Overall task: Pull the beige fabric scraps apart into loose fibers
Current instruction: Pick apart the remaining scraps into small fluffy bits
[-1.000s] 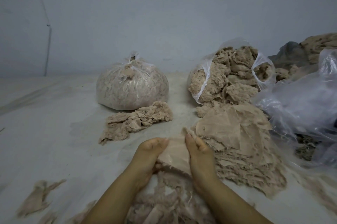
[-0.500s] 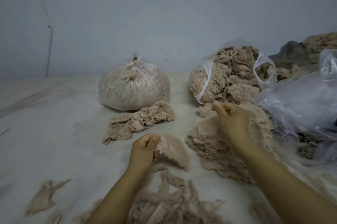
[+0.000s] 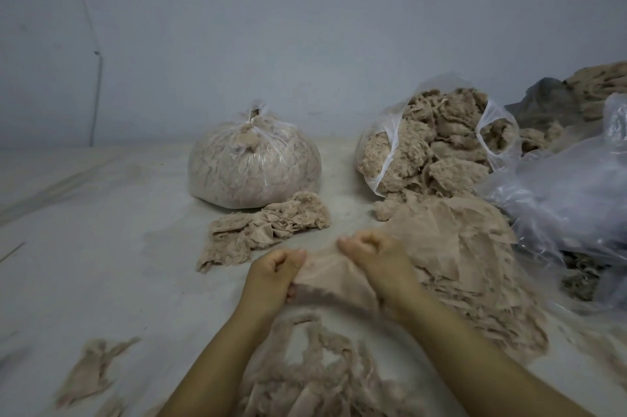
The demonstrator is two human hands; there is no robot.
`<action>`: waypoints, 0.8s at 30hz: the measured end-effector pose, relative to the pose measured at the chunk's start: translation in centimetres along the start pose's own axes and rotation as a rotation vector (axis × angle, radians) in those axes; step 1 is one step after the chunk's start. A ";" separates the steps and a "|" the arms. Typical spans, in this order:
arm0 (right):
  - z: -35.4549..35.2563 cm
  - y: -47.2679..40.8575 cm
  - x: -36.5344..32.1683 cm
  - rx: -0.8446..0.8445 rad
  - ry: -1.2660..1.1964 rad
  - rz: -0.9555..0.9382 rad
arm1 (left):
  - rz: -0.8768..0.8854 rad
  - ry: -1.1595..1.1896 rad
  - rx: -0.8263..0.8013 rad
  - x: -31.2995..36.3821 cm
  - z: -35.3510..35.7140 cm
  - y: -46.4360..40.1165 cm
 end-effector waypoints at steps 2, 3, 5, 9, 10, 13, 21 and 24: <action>-4.2 -1.0 -3.9 0.228 0.248 -0.152 | 0.029 -0.190 -0.098 -0.4 1.1 0.1; -6.2 -1.3 -5.6 0.323 0.404 -0.200 | 0.068 -0.259 -0.188 -0.6 1.9 0.5; -9.1 -1.5 -7.8 0.441 0.800 -0.232 | 0.215 -0.518 -0.407 -1.1 3.5 2.3; -6.7 -0.6 -8.8 0.411 0.991 -0.448 | 0.326 -0.615 -0.832 -3.3 4.0 6.9; -4.8 -0.6 -8.4 0.337 0.953 -0.498 | 0.260 -0.536 -0.910 -3.2 3.4 7.2; 1.0 -1.7 -5.4 0.100 0.942 -0.512 | 0.051 -0.381 -0.610 -2.1 -0.6 2.4; 7.4 -9.0 2.6 -0.181 0.893 -0.132 | -0.147 -0.877 0.266 -4.1 -10.9 -8.5; 8.0 -12.1 3.3 -0.183 0.917 -0.110 | -0.134 -0.860 0.157 -5.0 -9.3 -10.2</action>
Point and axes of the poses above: each hand's wrist, its own y-axis away from the middle knuckle, its own z-axis out of the palm, x = y × z, the point moved 9 cm from there along -y, towards the middle knuckle, and after that the axes turned 1 degree about z, right-handed, at the moved point
